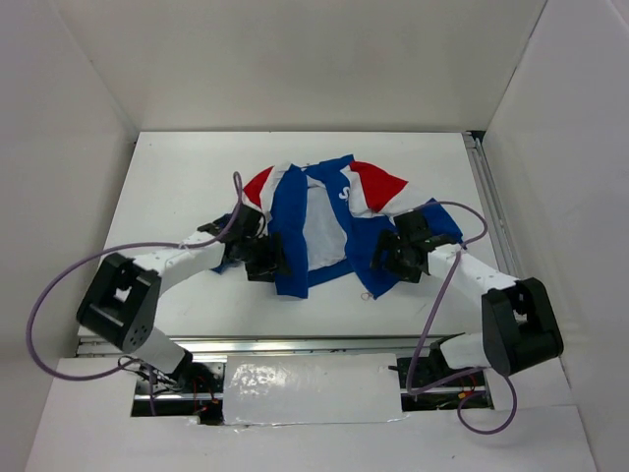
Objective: Zip up the jacket
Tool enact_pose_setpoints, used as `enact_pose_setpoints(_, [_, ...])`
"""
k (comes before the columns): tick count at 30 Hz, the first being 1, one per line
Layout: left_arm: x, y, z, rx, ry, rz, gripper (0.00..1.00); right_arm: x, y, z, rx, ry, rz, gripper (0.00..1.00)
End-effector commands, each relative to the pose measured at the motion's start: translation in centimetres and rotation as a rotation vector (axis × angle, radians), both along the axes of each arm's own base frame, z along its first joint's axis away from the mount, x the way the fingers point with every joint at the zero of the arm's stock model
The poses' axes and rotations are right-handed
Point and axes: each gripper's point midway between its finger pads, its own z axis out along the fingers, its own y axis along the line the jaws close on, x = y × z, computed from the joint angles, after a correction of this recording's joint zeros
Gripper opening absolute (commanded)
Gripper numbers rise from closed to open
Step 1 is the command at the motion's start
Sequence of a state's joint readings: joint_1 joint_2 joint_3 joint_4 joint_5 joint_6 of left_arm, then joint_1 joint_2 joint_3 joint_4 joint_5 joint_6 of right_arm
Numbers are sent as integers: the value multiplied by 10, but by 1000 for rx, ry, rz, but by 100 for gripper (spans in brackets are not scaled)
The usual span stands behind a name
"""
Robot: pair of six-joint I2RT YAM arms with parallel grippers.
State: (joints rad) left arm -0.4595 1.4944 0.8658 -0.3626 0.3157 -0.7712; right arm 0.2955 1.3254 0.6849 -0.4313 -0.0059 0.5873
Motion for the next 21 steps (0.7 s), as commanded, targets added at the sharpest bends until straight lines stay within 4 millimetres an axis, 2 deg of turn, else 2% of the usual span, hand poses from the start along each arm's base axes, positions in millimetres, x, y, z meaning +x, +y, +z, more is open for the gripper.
enact_pose_setpoints(1, [20, -19, -5, -29, -11, -28, 63, 14, 21, 3, 78, -42, 29, 88])
enact_pose_setpoints(6, [37, -33, -16, -66, -10, -69, 40, 20, 48, -4, 104, -14, 115, 85])
enact_pose_setpoints(7, [42, -32, -19, -58, -9, -61, 30, 20, 51, -9, 104, 5, 128, 84])
enact_pose_setpoints(9, [51, -29, -26, -35, 13, -43, 16, 24, 65, -4, 133, 0, 157, 84])
enact_pose_setpoints(10, [57, -20, -31, -19, 27, -18, 9, 24, 72, -7, 151, 12, 181, 83])
enact_pose_setpoints(14, [87, 4, -29, -37, 12, 52, 7, 34, 104, 3, 180, -8, 250, 83])
enact_pose_setpoints(16, [102, 20, -25, -56, -1, 91, 5, 32, 119, 0, 177, 8, 287, 83])
enact_pose_setpoints(18, [116, 31, -13, -67, -51, 107, 5, 33, 136, 5, 186, 7, 328, 81])
enact_pose_setpoints(20, [120, 35, -4, -65, -83, 97, 5, 37, 142, 15, 174, -20, 348, 79])
enact_pose_setpoints(21, [118, 31, 13, -66, -133, 82, 11, 33, 143, 28, 136, -62, 382, 79])
